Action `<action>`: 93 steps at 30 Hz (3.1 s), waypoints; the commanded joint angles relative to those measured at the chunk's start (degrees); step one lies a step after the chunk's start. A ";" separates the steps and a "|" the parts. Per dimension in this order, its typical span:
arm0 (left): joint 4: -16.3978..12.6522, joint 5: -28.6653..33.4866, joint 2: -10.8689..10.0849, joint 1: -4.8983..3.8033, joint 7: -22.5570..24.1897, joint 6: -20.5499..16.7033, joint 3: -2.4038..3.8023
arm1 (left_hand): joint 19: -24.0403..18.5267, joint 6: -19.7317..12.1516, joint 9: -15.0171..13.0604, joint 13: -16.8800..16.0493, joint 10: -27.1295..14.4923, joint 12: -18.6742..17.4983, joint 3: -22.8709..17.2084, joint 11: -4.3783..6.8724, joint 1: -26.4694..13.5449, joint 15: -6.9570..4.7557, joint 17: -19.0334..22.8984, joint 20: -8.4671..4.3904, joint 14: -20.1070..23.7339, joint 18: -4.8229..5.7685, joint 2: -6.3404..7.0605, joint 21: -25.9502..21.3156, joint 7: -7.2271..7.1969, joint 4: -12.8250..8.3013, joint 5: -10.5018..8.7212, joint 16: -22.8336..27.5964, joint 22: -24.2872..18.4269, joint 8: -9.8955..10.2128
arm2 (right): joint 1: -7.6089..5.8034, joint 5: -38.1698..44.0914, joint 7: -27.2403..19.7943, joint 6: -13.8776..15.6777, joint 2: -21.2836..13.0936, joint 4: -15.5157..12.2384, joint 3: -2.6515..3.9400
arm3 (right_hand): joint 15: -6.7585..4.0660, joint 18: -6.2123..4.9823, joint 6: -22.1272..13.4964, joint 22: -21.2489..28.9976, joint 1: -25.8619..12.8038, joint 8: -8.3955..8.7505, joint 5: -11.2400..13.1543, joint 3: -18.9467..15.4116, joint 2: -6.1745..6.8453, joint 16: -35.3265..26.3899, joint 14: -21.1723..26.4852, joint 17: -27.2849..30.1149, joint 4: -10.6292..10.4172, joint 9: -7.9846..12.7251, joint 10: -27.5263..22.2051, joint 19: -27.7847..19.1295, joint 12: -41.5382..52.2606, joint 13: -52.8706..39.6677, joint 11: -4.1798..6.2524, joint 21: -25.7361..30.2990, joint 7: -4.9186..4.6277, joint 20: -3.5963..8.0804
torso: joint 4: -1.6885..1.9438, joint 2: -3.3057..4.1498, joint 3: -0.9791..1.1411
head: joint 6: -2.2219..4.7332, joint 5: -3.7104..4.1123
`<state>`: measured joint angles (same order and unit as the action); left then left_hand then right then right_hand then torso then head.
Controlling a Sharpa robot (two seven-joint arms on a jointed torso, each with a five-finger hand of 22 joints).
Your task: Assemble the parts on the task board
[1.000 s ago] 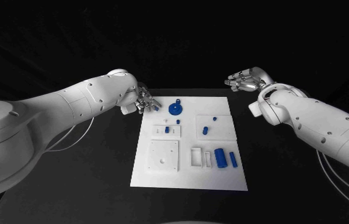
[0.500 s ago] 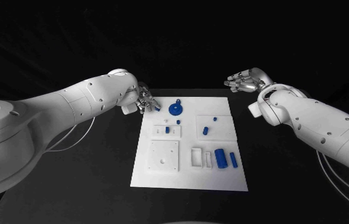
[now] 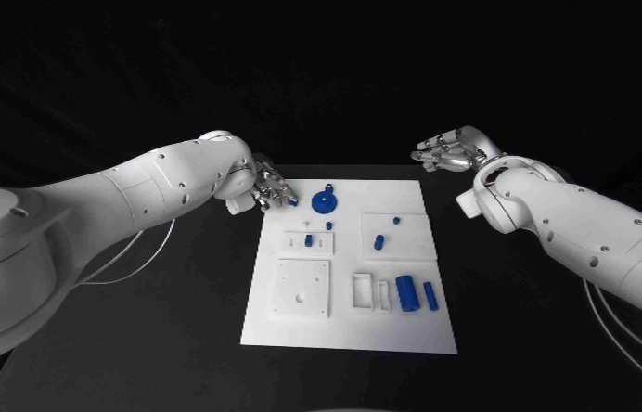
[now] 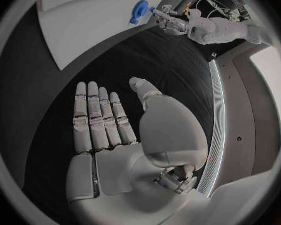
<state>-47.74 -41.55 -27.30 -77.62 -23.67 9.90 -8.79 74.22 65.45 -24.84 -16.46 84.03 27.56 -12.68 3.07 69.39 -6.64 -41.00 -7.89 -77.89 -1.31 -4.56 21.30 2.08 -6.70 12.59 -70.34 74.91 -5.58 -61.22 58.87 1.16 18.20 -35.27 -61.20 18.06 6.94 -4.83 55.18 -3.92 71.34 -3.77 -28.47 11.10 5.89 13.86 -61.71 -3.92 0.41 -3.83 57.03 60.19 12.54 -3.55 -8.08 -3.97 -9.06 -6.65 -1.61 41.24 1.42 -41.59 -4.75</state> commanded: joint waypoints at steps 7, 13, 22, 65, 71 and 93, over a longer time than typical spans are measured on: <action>-8.79 7.67 -4.87 -0.32 -1.85 -6.60 0.05 | 0.13 4.63 -19.74 -0.17 2.59 1.31 -4.20 0.73 -1.59 -0.25 -2.12 -0.03 -1.31 0.20 1.76 0.75 -2.19 -2.94 4.29 -1.21 1.05 1.09 | 0.04 1.45 -0.63 -1.05 -0.61 -0.29 0.01 | 0.04 0.32 0.23 0.05 -0.38 0.15 -0.42 0.37 0.25 -0.15 0.28 0.08 0.12 0.08 0.18 -0.10 -0.30 0.07 -0.11 0.01 -0.31 0.09 | 0.18 -0.07 0.13 | -0.10 -0.14; -17.64 8.07 -9.98 -0.85 -2.88 -10.22 -0.13 | 0.62 6.48 -19.32 0.02 2.73 3.17 -4.90 0.80 -2.57 -0.29 -4.03 0.03 -2.47 0.01 2.70 1.17 -2.50 -3.42 6.57 -1.94 1.02 1.54 | 0.04 1.11 -0.55 -1.13 -1.05 -0.36 0.01 | 0.04 0.32 0.23 0.05 -0.38 0.15 -0.42 0.37 0.25 -0.15 0.28 0.08 0.12 0.08 0.18 -0.10 -0.30 0.07 -0.11 0.01 -0.31 0.09 | 0.21 -0.09 0.13 | -0.12 -0.29; -26.62 6.51 -15.12 -1.04 -4.34 -17.54 -1.29 | 1.26 8.22 -19.72 0.39 2.82 5.33 -5.41 1.20 -3.63 -0.38 -6.41 0.11 -3.81 -0.32 3.54 1.90 -3.03 -3.92 9.05 -2.73 1.04 1.39 | 0.04 0.79 -0.35 -0.50 -1.36 -0.34 0.00 | 0.05 0.31 0.23 0.05 -0.41 0.14 -0.60 0.19 0.42 -0.16 0.25 0.09 0.09 0.07 0.18 -0.11 -0.31 0.07 -0.12 0.01 -0.31 0.09 | 0.30 -0.14 0.19 | -0.31 -0.72; -37.30 -6.53 -17.72 1.66 -7.09 -23.57 -5.02 | 0.75 9.43 -20.56 1.09 2.81 7.87 -6.01 1.31 -4.37 -0.15 -9.43 0.80 -4.71 -1.10 4.14 4.01 -3.39 -3.82 9.95 -4.12 1.03 1.23 | 0.05 0.39 0.32 -0.39 -1.94 -0.15 -0.01 | 0.11 0.35 0.17 0.05 -0.02 0.15 -0.69 -0.48 0.57 -0.26 0.38 0.08 0.61 0.07 0.04 -0.29 -0.35 0.06 -0.17 0.02 -0.35 0.04 | 0.45 -0.20 0.25 | -1.34 -0.86; -37.41 -7.63 -17.63 1.95 -7.24 -23.33 -5.05 | 0.76 9.36 -20.93 1.15 2.80 7.84 -6.04 1.31 -4.37 -0.18 -9.23 0.75 -4.69 -1.10 4.13 4.10 -3.39 -3.80 10.19 -4.00 1.00 1.24 | 0.06 0.59 0.55 -0.42 -2.03 -0.15 -0.01 | 0.13 0.36 0.12 0.06 -0.02 0.15 -0.76 -0.59 0.62 -0.25 0.44 0.08 0.42 0.08 -0.09 -0.39 -0.34 0.06 -0.22 0.03 -0.37 0.00 | 0.45 -0.20 0.26 | -1.17 -0.78; -37.84 -9.90 -17.53 2.59 -7.44 -22.65 -5.17 | 0.79 9.35 -21.38 1.16 2.81 7.93 -6.12 1.33 -4.41 -0.20 -9.20 0.73 -4.73 -1.09 4.14 4.21 -3.42 -3.72 10.25 -4.03 0.98 1.26 | 0.13 0.67 0.80 -1.12 -2.24 -0.10 -0.01 | 0.25 0.39 -0.01 0.07 0.05 0.17 -0.78 -0.72 0.71 -0.30 0.73 0.09 0.00 0.08 -0.41 -0.66 -0.33 0.06 -0.31 0.06 -0.42 -0.10 | 0.48 -0.19 0.23 | -1.32 -0.86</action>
<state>-85.41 -50.87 -44.93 -75.41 -30.56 -14.49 -13.73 75.15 68.25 -43.60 -15.39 84.88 35.33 -18.12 3.06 64.61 -6.83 -50.24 -7.36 -82.45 -1.30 -0.30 25.27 4.32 -10.19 22.56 -74.29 74.91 -3.94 -61.13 59.31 2.06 17.90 -37.50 -61.31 18.04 7.15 -4.83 55.20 -3.93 71.12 -3.77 -28.96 10.53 6.12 13.86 -61.50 -3.93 0.47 -3.83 56.82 59.96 12.54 -3.55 -8.29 -3.97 -9.04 -6.88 -1.15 41.03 1.68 -42.80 -5.60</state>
